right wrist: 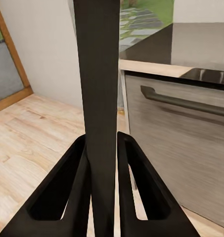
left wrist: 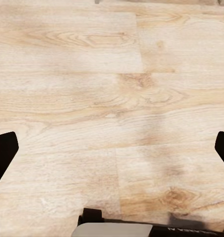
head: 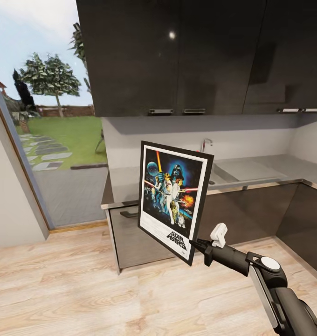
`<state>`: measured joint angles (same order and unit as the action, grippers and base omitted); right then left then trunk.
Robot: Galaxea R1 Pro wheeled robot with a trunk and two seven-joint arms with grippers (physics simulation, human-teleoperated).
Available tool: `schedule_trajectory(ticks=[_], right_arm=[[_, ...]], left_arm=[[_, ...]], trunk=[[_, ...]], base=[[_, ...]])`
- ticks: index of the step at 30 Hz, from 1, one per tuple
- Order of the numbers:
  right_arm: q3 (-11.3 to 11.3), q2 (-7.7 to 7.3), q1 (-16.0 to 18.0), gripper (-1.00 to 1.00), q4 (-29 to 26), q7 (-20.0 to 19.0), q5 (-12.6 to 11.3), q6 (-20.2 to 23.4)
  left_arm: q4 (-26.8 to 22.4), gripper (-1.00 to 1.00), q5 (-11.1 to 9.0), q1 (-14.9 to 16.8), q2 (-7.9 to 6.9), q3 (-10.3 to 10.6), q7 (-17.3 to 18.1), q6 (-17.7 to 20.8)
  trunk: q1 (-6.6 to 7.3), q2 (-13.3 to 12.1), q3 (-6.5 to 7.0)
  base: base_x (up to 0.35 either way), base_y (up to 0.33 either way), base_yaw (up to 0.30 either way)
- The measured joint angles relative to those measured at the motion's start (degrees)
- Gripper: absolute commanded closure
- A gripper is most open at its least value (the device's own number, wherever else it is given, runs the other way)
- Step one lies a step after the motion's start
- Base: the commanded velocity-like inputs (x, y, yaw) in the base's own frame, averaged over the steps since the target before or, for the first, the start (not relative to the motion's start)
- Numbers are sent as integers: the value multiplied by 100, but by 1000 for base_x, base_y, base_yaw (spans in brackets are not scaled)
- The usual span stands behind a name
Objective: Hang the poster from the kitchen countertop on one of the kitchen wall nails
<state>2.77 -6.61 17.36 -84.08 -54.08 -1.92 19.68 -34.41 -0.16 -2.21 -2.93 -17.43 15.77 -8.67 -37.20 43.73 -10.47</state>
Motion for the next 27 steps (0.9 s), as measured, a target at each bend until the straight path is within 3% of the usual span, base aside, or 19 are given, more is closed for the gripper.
schedule_trajectory(ticks=[27], right_arm=[[-1, 6, 0, 100, 0, 30, -1, 0]], left_arm=[[0, -100, 0, 0, 0, 16, -9, 14]], trunk=[[594, -1085, 487]], base=[[0, 0, 0]])
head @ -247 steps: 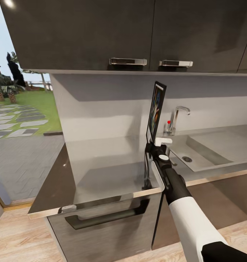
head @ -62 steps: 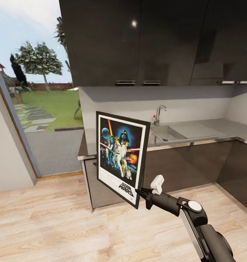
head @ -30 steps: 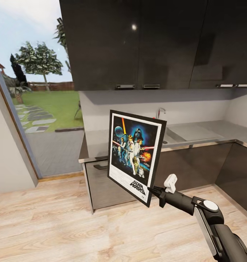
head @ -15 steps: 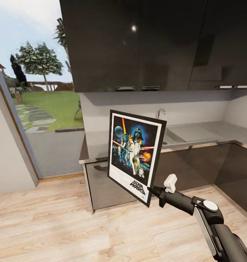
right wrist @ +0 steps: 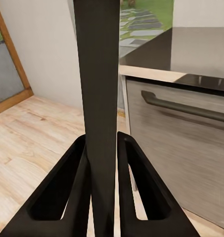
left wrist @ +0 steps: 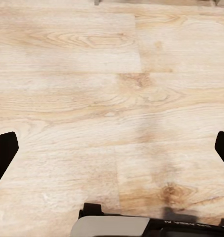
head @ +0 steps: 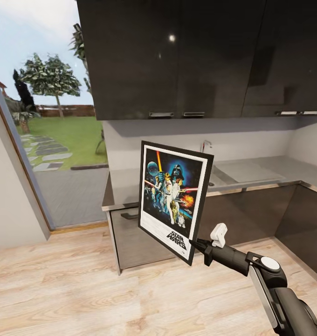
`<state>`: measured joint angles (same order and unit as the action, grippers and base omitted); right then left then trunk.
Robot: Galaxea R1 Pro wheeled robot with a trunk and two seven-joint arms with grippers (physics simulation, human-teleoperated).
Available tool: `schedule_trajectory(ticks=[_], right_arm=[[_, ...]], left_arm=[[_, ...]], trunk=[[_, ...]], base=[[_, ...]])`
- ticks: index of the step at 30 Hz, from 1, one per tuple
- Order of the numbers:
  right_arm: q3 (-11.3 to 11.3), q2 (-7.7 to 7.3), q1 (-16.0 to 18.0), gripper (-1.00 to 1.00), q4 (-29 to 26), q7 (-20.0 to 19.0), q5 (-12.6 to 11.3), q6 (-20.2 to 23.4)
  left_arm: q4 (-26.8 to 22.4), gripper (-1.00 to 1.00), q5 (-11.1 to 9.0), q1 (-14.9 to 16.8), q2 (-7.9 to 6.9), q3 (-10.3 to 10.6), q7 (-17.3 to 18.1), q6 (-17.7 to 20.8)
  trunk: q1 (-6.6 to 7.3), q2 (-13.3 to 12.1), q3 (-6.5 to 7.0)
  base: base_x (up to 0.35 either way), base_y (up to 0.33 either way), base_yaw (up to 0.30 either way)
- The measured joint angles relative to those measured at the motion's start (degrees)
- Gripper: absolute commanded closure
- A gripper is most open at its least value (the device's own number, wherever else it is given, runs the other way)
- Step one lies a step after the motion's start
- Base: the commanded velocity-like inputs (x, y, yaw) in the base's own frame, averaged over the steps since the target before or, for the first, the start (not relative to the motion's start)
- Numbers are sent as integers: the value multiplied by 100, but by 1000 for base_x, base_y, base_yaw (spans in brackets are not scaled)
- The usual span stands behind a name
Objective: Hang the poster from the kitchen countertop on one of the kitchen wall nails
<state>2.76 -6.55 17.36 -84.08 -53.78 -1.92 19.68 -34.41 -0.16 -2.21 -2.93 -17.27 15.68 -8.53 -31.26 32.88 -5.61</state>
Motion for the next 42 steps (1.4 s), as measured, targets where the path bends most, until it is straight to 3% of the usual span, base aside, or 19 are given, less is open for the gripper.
schedule_trajectory(ticks=[25, 42], right_arm=[[0, 0, 0, 100, 0, 0, 0, 2], [1, 3, 0, 100, 0, -3, -3, -1]], left_arm=[[0, -100, 0, 0, 0, 0, 0, -4], [-9, -100, 0, -1, 0, -5, 0, -15]], trunk=[[551, -1006, 451], [551, -1008, 444]], base=[[0, 0, 0], [0, 0, 25]])
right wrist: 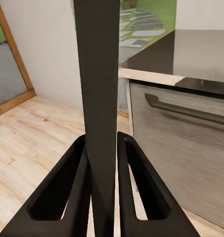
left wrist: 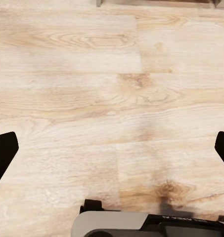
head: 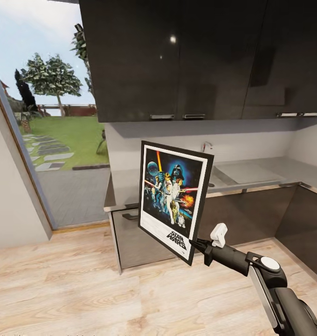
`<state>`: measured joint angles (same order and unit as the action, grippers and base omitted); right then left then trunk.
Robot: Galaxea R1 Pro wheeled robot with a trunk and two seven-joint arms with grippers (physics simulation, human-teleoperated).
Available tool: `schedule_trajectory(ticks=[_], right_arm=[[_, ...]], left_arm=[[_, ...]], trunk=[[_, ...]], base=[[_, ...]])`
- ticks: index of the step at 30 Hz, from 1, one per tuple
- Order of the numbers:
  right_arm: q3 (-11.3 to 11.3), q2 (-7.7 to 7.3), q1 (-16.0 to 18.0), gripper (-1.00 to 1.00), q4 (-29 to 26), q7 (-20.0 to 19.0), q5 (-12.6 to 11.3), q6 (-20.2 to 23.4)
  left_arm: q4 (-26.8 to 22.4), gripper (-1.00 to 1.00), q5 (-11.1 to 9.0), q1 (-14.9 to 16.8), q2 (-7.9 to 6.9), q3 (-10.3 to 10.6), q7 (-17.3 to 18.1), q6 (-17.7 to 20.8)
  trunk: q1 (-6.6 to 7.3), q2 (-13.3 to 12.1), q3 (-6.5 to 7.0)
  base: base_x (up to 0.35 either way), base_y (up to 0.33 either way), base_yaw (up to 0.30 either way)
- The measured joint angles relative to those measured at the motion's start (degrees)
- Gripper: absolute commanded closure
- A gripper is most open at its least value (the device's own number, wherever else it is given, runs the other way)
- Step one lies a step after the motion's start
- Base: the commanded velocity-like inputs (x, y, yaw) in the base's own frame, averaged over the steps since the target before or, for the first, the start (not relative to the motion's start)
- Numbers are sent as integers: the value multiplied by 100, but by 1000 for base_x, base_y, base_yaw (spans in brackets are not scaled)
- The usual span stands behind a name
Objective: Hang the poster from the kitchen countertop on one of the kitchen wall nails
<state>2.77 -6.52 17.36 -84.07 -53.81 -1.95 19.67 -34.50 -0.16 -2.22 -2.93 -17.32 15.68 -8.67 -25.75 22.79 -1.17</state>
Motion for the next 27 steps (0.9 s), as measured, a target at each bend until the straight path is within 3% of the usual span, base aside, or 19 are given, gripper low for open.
schedule_trajectory(ticks=[10, 27], right_arm=[[-1, 1, 0, 100, 1, 3, 5, -9], [-1, 1, -1, 100, 1, 3, 5, -10]], left_arm=[[-1, -100, 0, 0, 0, -5, 1, 8], [-3, -100, 0, 0, 1, -7, 2, 12]], trunk=[[0, 0, -54], [0, 0, -155]], base=[[0, 54, 200], [0, 268, 213]])
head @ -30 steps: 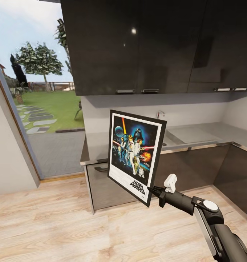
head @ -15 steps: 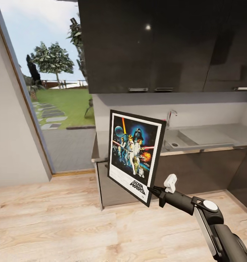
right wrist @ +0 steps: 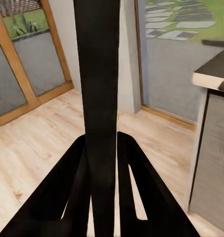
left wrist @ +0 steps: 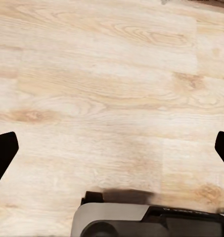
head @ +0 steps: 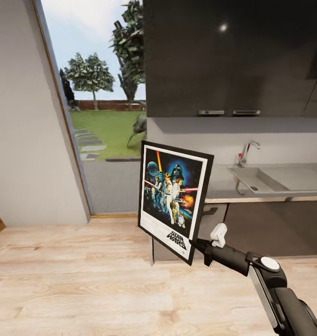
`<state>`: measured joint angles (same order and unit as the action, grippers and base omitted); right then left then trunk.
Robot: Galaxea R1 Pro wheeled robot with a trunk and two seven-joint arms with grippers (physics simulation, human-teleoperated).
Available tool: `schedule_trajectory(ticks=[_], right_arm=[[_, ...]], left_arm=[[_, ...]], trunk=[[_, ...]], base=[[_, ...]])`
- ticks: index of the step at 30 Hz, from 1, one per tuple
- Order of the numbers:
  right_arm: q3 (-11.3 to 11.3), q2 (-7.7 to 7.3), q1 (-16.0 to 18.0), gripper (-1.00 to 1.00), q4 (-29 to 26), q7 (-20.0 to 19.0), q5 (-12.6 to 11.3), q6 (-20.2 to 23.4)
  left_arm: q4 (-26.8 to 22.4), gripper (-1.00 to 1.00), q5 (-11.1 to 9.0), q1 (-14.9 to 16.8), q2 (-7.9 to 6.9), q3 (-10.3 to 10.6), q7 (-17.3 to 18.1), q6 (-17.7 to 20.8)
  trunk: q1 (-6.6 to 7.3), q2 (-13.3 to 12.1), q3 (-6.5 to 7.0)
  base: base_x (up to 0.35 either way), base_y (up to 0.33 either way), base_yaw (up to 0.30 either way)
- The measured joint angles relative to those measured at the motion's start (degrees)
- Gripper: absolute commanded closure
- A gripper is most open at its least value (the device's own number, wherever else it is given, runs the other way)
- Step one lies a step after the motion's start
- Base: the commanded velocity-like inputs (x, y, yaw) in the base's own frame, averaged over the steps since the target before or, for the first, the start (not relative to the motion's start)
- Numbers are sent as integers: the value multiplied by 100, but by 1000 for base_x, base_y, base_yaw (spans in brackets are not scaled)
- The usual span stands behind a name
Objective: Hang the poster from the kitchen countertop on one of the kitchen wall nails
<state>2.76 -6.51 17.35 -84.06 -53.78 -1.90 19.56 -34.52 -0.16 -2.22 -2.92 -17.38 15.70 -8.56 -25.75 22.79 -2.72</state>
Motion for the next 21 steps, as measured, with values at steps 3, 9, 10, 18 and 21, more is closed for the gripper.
schedule_trajectory(ticks=[3, 9, 10, 18, 21], right_arm=[[0, 0, 0, 100, 0, 0, 0, 0], [0, 0, 0, 100, 0, 0, 4, 0], [0, 0, 0, 100, 0, 0, 5, 0], [0, 8, 0, 100, 0, 7, 8, 0], [-1, 8, 0, 100, 0, 8, 8, 0]], left_arm=[[0, -100, 0, 0, 0, 0, 0, 0], [0, -100, 0, 0, 0, 0, -4, 0], [0, -100, 0, 0, 0, 0, -5, 0], [0, -100, 0, 0, 0, 0, -9, 2], [0, -100, 0, 1, 0, 0, -9, 1]], trunk=[[0, 0, -18], [0, 0, -54], [0, 0, -59], [0, 0, -107], [0, 0, -125]], base=[[0, 289, 213], [0, 291, 213], [0, 292, 213], [0, 292, 213], [0, 292, 213]])
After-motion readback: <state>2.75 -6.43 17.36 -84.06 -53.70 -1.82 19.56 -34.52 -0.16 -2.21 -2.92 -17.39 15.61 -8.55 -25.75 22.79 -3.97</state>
